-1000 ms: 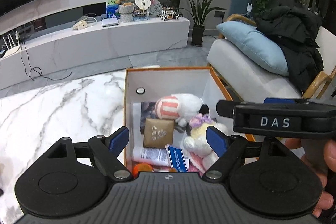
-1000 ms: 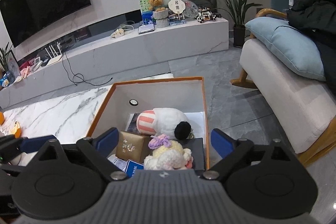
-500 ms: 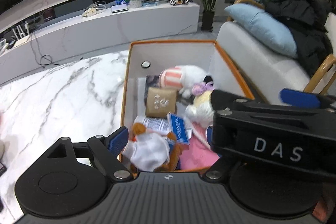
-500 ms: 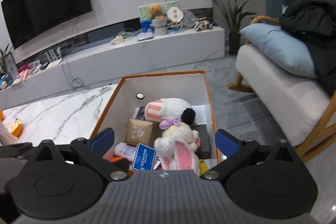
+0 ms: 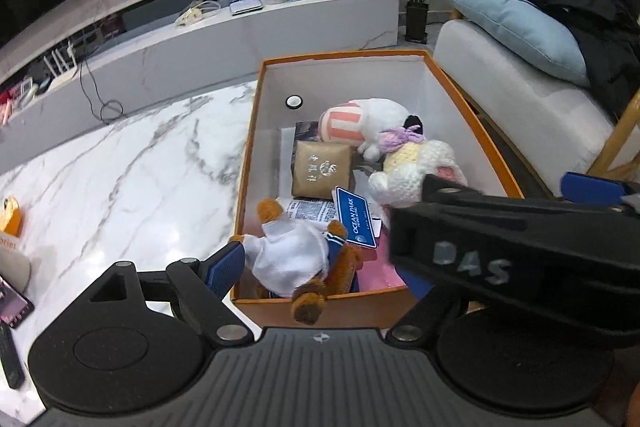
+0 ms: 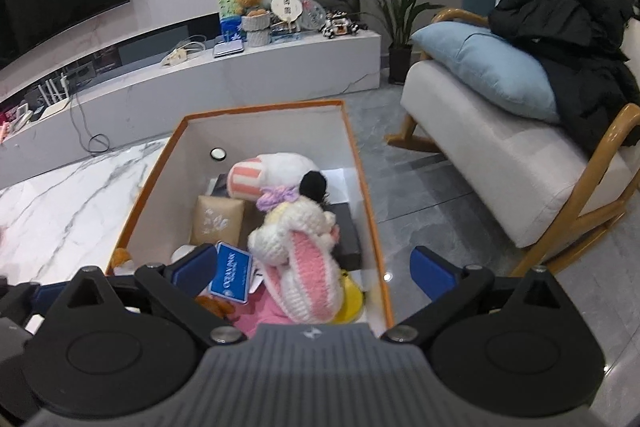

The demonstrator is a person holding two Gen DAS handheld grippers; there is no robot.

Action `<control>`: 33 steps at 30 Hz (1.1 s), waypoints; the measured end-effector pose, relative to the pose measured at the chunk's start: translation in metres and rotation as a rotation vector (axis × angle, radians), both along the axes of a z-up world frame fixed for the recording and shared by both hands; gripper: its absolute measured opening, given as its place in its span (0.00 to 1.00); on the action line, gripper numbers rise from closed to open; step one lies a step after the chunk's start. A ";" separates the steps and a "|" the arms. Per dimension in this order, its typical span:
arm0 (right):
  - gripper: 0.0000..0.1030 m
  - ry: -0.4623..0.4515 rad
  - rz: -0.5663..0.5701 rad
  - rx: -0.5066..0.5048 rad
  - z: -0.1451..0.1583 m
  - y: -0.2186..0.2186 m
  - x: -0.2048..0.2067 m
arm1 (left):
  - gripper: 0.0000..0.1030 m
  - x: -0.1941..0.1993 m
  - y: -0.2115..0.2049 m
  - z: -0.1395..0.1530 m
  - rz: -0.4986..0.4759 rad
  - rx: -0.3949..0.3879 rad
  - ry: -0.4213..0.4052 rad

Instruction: Organize objects

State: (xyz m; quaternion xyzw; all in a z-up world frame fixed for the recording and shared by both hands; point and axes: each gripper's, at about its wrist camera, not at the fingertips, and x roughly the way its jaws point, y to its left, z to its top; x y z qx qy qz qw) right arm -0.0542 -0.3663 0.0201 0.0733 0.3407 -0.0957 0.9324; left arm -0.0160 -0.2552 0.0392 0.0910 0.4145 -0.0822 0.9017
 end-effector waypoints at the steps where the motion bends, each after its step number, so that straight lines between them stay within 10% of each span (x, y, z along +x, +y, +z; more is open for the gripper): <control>1: 0.99 0.005 0.003 -0.003 0.000 0.002 0.001 | 0.94 -0.001 -0.002 -0.001 -0.002 0.006 0.000; 33: 0.99 0.036 -0.067 -0.025 0.003 -0.011 0.006 | 0.94 0.021 0.042 0.016 0.214 -0.015 -0.051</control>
